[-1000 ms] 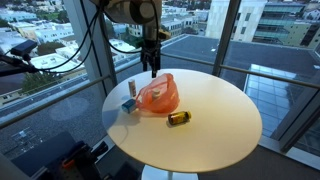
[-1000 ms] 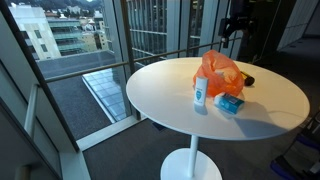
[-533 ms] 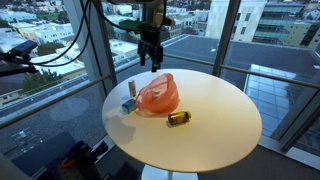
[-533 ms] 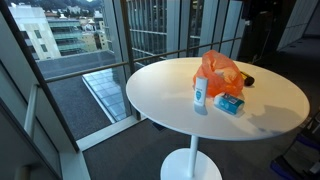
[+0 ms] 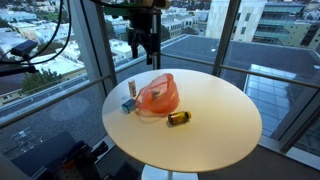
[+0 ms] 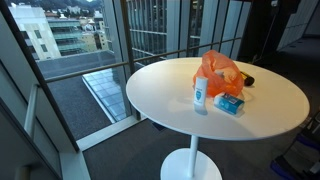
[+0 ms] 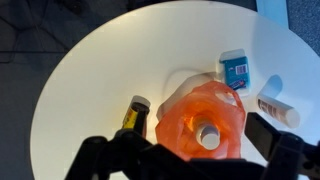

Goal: Put the small bottle inside the plastic bag

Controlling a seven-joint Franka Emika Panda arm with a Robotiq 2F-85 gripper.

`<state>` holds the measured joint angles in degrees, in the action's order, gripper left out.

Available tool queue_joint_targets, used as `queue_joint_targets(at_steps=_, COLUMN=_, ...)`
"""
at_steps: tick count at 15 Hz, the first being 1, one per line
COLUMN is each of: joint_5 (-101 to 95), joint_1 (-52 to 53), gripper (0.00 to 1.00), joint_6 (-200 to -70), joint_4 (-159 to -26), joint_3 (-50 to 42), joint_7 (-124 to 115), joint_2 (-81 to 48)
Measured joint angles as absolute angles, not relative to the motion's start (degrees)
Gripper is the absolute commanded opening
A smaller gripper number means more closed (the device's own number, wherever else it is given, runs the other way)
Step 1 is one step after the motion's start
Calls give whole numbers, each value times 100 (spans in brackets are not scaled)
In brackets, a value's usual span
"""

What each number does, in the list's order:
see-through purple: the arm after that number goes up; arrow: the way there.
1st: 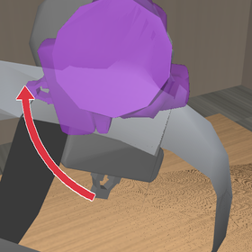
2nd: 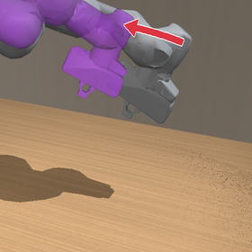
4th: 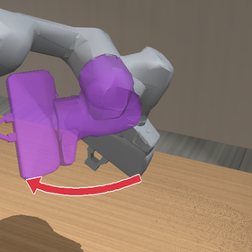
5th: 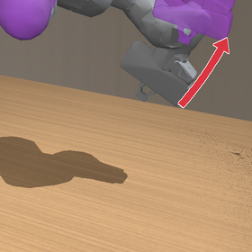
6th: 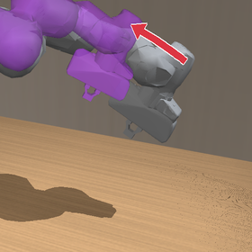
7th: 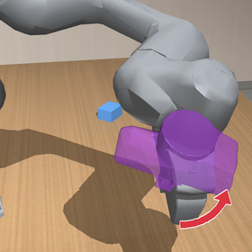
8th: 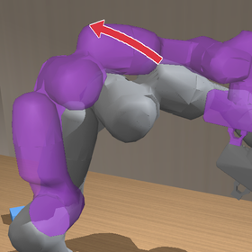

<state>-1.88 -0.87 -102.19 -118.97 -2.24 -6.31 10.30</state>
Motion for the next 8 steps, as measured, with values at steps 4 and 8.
queue_joint_targets(at_steps=4, joint_5=-188, joint_1=-127, gripper=100, joint_6=-10219, joint_4=-12159, joint_3=-228, joint_7=-539, joint_2=1413)
queue_joint_targets(at_steps=8, joint_5=-187, joint_1=-127, gripper=100, joint_6=-10219, joint_4=-12159, joint_3=-221, joint_7=-540, joint_2=1365)
